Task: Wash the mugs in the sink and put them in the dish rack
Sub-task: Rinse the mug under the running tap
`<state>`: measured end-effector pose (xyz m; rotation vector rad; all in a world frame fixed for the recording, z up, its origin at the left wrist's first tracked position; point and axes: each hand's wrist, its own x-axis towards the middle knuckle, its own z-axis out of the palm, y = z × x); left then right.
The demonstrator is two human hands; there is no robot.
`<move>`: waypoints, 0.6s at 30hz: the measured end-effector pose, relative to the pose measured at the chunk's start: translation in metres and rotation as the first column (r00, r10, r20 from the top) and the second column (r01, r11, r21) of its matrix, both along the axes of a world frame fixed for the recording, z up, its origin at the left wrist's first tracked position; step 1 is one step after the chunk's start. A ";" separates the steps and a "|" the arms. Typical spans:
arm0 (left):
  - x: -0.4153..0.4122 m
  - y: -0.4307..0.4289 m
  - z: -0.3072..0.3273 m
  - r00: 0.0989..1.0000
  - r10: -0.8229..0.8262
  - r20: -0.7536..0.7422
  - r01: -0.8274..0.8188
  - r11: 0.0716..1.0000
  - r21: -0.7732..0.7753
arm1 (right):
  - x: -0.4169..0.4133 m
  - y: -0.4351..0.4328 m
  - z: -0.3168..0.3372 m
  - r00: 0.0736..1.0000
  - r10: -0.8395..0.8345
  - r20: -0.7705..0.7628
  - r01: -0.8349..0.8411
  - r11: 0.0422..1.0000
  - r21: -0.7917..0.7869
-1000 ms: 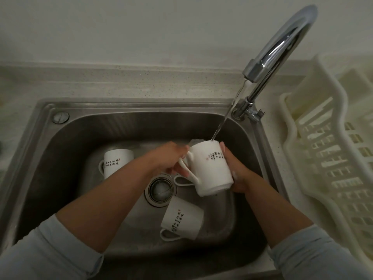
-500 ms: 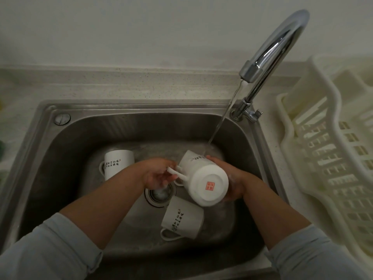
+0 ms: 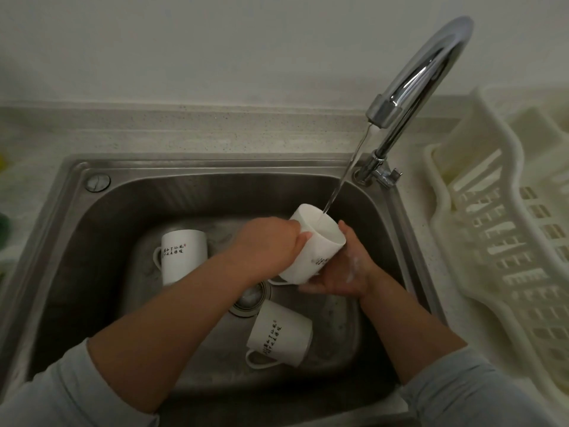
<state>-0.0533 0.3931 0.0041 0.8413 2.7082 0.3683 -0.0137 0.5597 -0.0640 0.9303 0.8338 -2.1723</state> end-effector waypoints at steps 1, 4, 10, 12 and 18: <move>0.001 0.000 0.001 0.999 -0.012 -0.044 0.011 1.000 -0.022 | -0.002 -0.002 0.000 0.999 -0.031 -0.008 0.031 1.000 -0.004; 0.001 -0.003 0.003 0.985 -0.063 -0.162 0.050 0.995 -0.083 | -0.011 -0.007 -0.003 0.992 -0.109 -0.062 0.108 0.994 -0.014; -0.001 -0.009 0.002 0.969 -0.055 -0.240 0.051 0.998 -0.022 | -0.017 -0.012 -0.004 0.910 -0.317 -0.266 0.297 0.948 -0.115; -0.004 -0.011 -0.003 0.986 0.009 -0.169 0.008 0.995 0.097 | -0.020 -0.009 -0.002 0.877 -0.357 -0.322 0.337 0.934 -0.117; -0.003 -0.010 -0.024 0.988 0.114 0.106 -0.148 0.894 0.423 | -0.030 0.002 0.019 0.827 -0.358 -0.434 0.408 0.913 0.024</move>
